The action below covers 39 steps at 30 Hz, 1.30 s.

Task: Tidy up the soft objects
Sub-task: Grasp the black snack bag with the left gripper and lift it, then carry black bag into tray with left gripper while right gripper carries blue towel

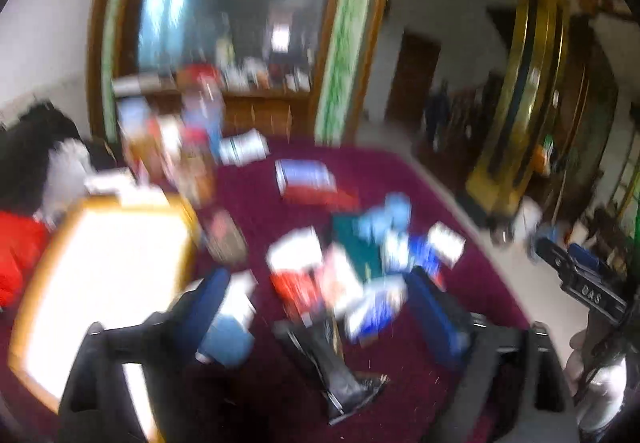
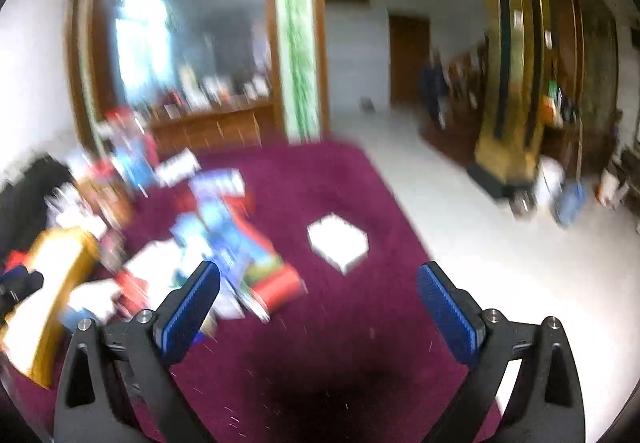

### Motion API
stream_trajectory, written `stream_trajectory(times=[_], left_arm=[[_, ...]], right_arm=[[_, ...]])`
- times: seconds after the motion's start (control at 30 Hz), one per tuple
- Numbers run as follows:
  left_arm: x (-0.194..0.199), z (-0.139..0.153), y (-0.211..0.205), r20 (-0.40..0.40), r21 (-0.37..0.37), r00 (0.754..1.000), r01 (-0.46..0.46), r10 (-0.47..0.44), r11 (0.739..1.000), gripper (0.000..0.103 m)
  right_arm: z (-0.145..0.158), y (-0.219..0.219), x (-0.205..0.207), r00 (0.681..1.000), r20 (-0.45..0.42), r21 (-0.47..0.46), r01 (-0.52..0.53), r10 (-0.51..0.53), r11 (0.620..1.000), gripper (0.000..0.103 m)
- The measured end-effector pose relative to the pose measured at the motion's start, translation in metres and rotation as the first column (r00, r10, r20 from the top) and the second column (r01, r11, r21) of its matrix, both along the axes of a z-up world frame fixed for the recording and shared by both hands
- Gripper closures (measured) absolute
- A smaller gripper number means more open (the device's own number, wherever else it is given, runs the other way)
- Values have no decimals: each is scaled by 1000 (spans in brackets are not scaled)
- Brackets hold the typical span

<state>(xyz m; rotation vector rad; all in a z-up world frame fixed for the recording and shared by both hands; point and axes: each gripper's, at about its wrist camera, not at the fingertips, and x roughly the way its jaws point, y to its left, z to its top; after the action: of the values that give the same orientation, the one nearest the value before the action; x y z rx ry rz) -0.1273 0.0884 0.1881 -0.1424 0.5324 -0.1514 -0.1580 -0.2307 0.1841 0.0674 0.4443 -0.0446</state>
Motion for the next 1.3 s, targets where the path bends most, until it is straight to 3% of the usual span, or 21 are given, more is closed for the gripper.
stream_trajectory(times=[0.1, 0.17, 0.23, 0.3, 0.4, 0.5, 0.6, 0.7, 0.8, 0.9, 1.03, 1.07, 1.1, 1.13, 1.3], left_arm=[[-30, 66, 12, 168, 78, 985, -55, 41, 995, 0], [-38, 93, 20, 220, 93, 975, -64, 43, 994, 0], [-38, 97, 22, 202, 99, 979, -39, 18, 994, 0], [-29, 78, 21, 162, 80, 987, -28, 15, 996, 0], [-24, 28, 10, 66, 54, 998, -1, -2, 999, 0], [-9, -34, -6, -90, 74, 996, -1, 8, 997, 3], [1, -83, -28, -211, 101, 977, 29, -7, 994, 33], [21, -116, -35, -332, 38, 943, 21, -7, 999, 37], [36, -132, -45, -364, 52, 932, 7, 12, 999, 37], [46, -144, -57, -380, 84, 925, 11, 22, 996, 31], [60, -171, -65, -431, 108, 901, 11, 37, 994, 31], [61, -176, -67, -439, 116, 897, 8, 44, 993, 34], [57, -174, -68, -408, 136, 911, 2, 54, 991, 50], [56, -172, -68, -406, 111, 914, 28, 20, 993, 63], [34, -143, -49, -348, -48, 934, 68, -81, 997, 65]], right_arm=[[67, 1, -13, 991, 129, -35, -35, 39, 999, 4], [118, -1, -26, 971, 227, -68, -55, 69, 996, 0], [155, -5, -35, 948, 297, -51, -101, 112, 994, 0], [165, -7, -28, 940, 306, 1, -161, 154, 987, 0], [135, -2, -2, 948, 264, 104, -209, 176, 972, 0], [63, 14, 41, 981, 114, 118, -170, 157, 978, 0], [0, 24, 68, 992, 32, 87, -123, 120, 989, 0], [-50, 17, 79, 994, -14, 77, -103, 104, 992, 0], [-85, 6, 87, 996, -22, 83, -79, 81, 993, 0], [-97, 0, 104, 993, -101, 96, -56, 66, 994, 1], [-97, 2, 109, 992, -101, 116, -68, 79, 991, 1], [-98, 4, 111, 990, -112, 113, -71, 83, 991, 1], [-100, 5, 113, 989, -120, 108, -69, 82, 992, 1], [-101, 5, 113, 989, -125, 103, -65, 78, 993, 1], [-105, -2, 116, 989, -146, 95, -19, 33, 995, 1]])
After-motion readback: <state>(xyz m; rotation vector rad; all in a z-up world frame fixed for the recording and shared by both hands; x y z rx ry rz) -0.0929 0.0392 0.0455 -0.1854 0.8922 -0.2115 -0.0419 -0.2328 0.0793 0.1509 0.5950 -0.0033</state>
